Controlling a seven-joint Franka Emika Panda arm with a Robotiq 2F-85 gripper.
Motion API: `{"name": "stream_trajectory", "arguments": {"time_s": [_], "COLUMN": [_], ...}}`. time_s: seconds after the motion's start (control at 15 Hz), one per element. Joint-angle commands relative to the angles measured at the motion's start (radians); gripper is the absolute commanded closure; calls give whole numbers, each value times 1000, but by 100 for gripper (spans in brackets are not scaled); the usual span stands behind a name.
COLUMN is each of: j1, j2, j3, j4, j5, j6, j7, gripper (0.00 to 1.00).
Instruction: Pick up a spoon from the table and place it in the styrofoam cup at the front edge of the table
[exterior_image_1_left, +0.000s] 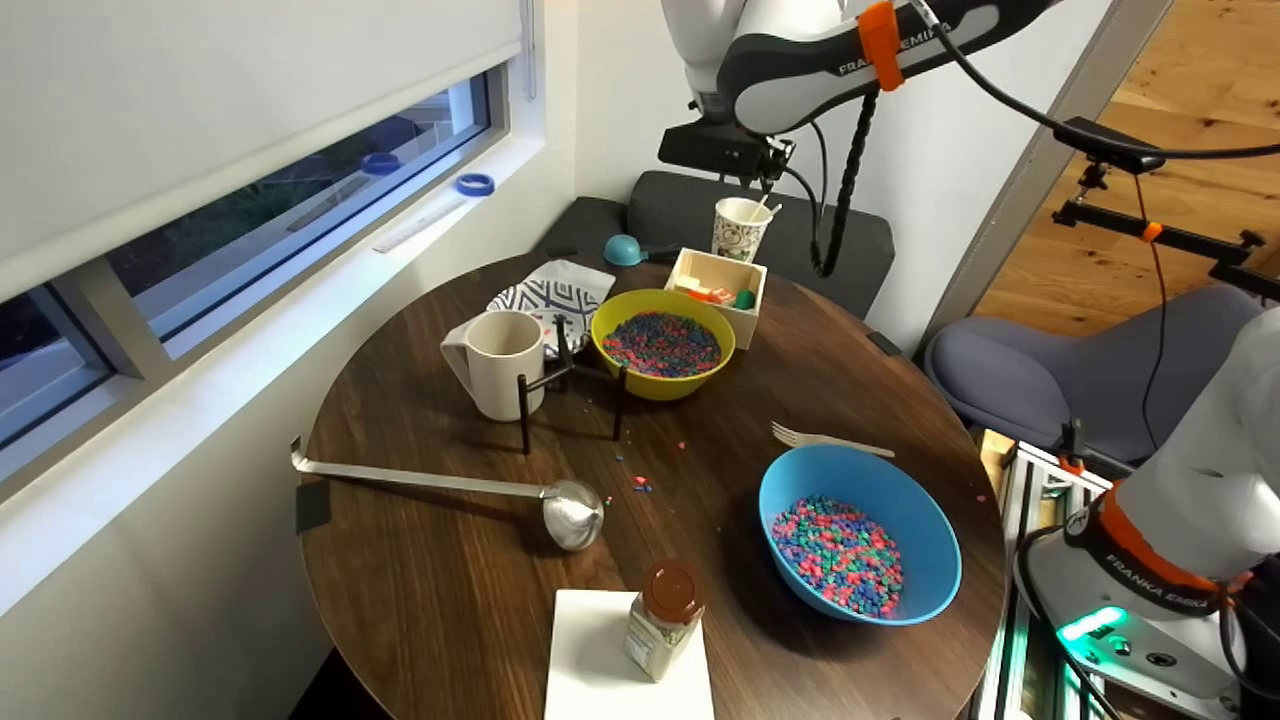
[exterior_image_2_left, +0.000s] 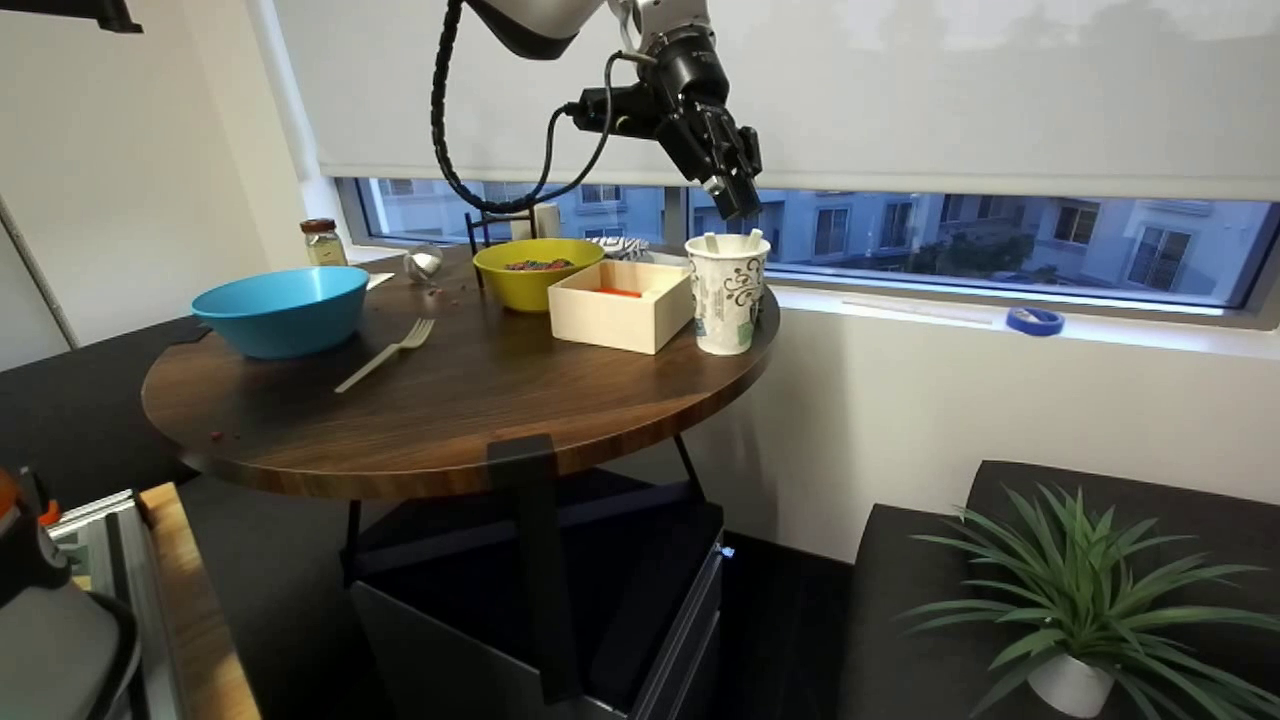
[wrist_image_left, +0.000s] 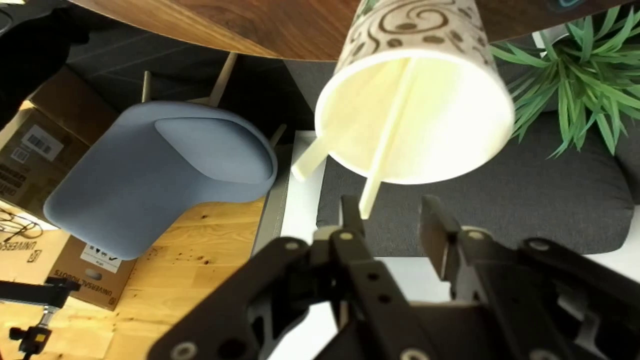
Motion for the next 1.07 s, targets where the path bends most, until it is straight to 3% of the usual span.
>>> {"name": "stream_trajectory", "arguments": {"time_s": [0.0,0.27,0.33,0.4,1.0], "j1": [29,54,60,60,56], "j2": [-34,-117,-140,-197,-532], "j3": [-1,23,29,38,62], "j4": [3,-8,-10,-69,-303], "j5": [42,161,199,193,253], "j6": [-57,-205,-254,-183,-87], "j7": [-36,-83,-101,-165,-650], "gripper": [33,2,0,0,0]}}
